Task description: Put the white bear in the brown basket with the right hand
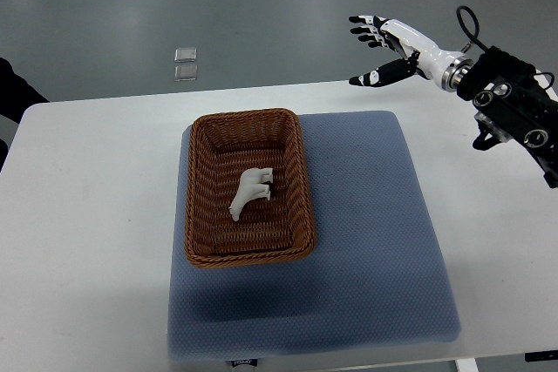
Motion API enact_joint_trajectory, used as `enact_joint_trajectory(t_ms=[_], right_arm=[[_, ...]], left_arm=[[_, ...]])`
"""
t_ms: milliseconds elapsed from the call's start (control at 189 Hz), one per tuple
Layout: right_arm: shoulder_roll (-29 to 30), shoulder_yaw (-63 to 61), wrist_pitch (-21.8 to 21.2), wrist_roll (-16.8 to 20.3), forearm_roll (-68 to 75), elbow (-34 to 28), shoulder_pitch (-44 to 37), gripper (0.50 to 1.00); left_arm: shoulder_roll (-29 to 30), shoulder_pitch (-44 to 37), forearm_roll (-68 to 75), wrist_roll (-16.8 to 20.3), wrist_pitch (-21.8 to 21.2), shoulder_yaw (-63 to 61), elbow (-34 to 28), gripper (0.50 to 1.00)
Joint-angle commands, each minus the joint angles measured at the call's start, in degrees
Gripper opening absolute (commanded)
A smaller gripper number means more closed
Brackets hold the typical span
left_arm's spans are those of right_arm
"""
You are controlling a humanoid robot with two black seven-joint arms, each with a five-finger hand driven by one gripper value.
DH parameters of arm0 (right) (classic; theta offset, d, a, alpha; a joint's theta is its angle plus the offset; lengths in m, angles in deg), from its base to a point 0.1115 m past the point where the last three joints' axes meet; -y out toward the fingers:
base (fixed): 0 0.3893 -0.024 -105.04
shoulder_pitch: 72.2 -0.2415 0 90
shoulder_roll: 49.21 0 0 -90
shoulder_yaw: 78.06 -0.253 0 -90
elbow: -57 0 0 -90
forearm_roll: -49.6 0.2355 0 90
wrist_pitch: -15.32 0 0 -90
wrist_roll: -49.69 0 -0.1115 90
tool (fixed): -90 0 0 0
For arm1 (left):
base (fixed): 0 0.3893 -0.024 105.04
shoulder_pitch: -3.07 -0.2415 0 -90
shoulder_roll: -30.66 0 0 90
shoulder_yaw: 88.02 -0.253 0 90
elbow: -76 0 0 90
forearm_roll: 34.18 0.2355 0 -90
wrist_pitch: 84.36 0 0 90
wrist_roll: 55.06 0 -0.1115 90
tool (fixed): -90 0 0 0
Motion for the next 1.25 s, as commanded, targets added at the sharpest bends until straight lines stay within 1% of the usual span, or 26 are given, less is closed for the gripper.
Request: enact_joint_trajectory(t_ms=[0,106,249,381,529,587,741,825,1243], right_arm=[[0.07,-0.64,1.36,0.02,9.4,0.76,2.83,0.893],[0.07,-0.73,1.53,0.28,18.99,1.55,4.33,0.893],[0.15,-0.38,4.08,0.28,31.64,2.95,5.73,0.893],[0.24,-0.38,5.4,0.28,36.65,3.57,6.7,0.893],[0.86,-0.38,5.31,0.37,41.75,3.66,7.67,0.895],[1.29,-0.47,5.31,0.37,43.95,3.57,7.75,0.917],[1.73,-0.91,4.87,0.2,48.96,3.48,8.1,0.926],[1.91,-0.91,4.79,-0.42,50.19,3.39,8.19,0.926],[2.09,-0.2,4.7,-0.77,49.31,3.31,8.63,0.928]], left_arm=[[0.0,0.01,0.0,0.0,0.0,0.01,0.0,1.0],[0.0,0.01,0.0,0.0,0.0,0.01,0.0,1.0],[0.0,0.01,0.0,0.0,0.0,0.01,0.0,1.0],[0.0,0.01,0.0,0.0,0.0,0.01,0.0,1.0],[0.0,0.01,0.0,0.0,0.0,0.01,0.0,1.0],[0.0,0.1,0.0,0.0,0.0,0.01,0.0,1.0],[0.0,0.01,0.0,0.0,0.0,0.01,0.0,1.0],[0.0,0.01,0.0,0.0,0.0,0.01,0.0,1.0],[0.0,0.01,0.0,0.0,0.0,0.01,0.0,1.0]])
